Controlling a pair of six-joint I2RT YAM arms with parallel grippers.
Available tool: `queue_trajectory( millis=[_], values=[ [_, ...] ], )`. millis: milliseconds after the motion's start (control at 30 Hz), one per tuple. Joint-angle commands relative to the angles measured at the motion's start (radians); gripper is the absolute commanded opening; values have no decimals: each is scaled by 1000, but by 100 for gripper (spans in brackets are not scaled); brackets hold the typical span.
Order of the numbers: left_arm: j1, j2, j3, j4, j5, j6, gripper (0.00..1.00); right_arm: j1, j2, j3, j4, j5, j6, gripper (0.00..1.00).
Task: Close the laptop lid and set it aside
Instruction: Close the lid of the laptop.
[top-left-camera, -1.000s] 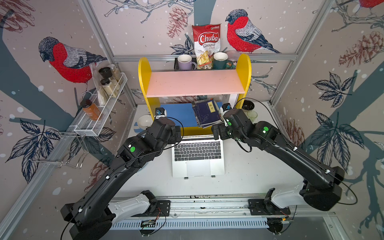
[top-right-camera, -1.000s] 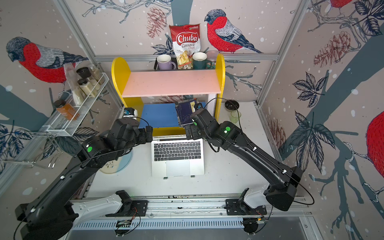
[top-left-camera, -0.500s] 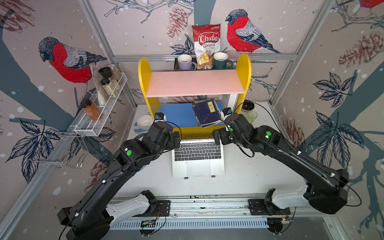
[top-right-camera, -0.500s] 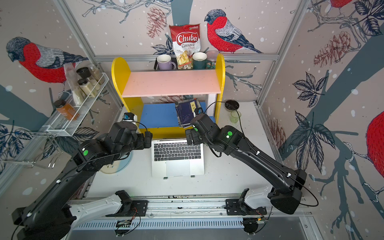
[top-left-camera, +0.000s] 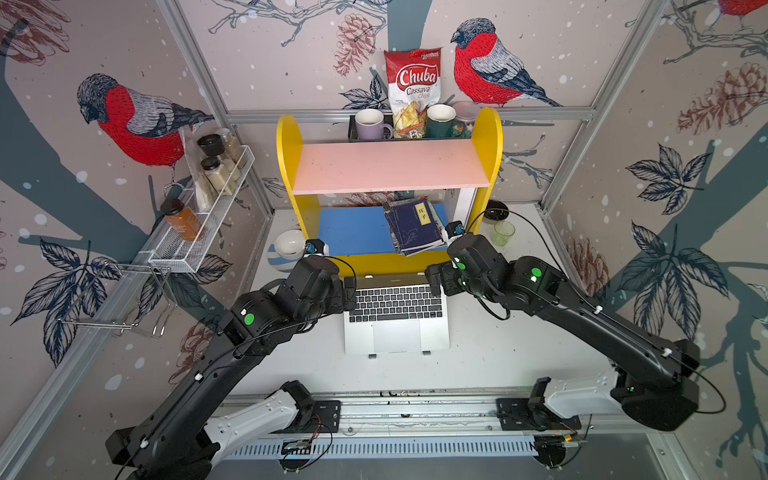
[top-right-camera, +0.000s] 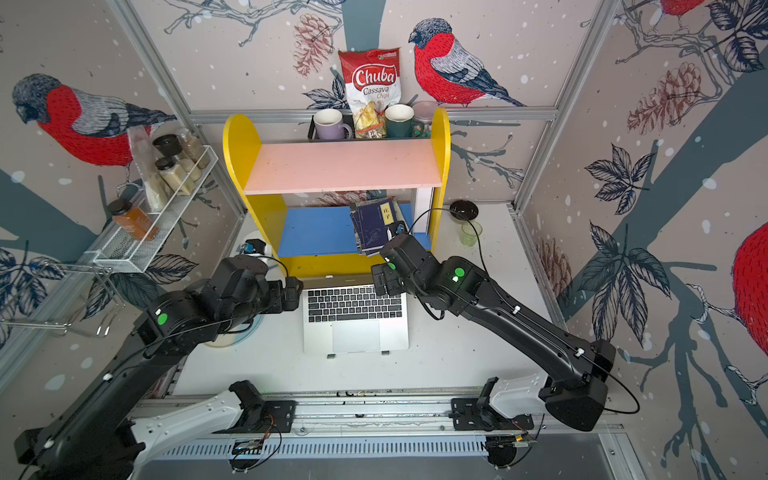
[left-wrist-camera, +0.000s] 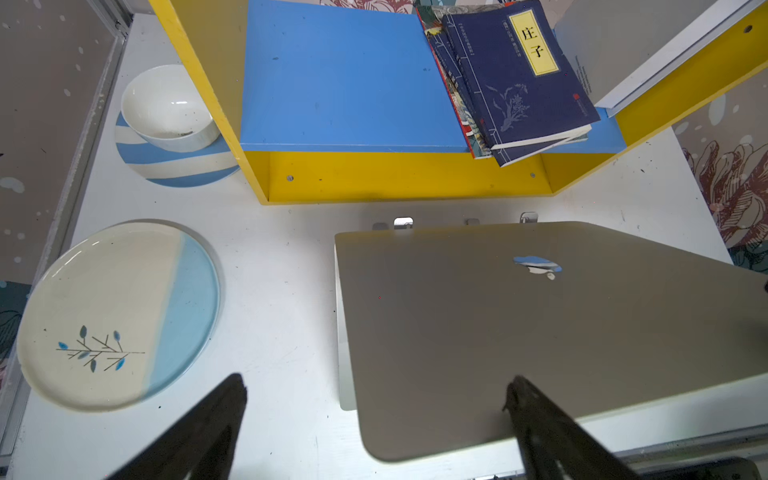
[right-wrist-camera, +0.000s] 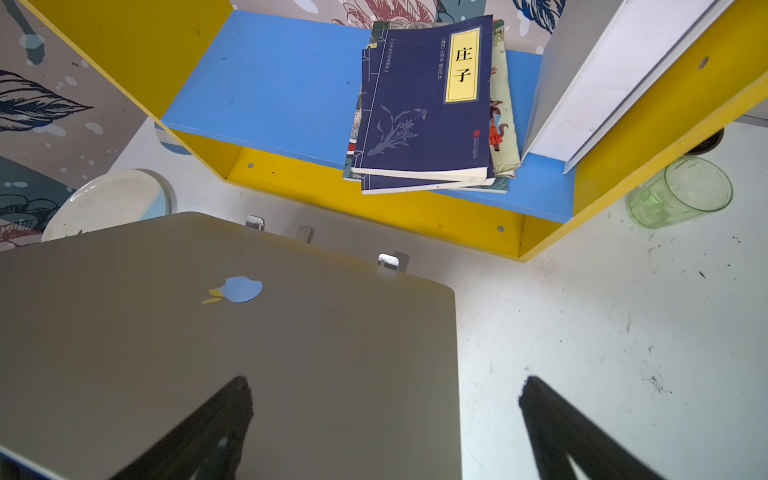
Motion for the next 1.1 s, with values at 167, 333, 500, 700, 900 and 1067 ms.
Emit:
queue_trajectory(
  millis=[167, 333, 500, 700, 900, 1067],
  values=[
    [-3, -33, -16, -66, 21, -1, 97, 10, -7, -4, -20, 18, 9, 100],
    [-4, -45, -33, -73, 27, -1, 96, 21, -7, -15, -20, 20, 17, 100],
    [-3, -51, -63, -69, 39, -4, 97, 34, -12, -30, -18, 22, 28, 100],
    [-3, -72, -87, -66, 38, -12, 96, 49, -23, -61, -14, 23, 45, 100],
    [-3, -86, -110, -71, 41, -18, 96, 64, -31, -86, -9, 24, 59, 100],
    [-3, -104, -137, -65, 43, -29, 96, 73, -44, -111, -4, 23, 73, 100]
  ],
)
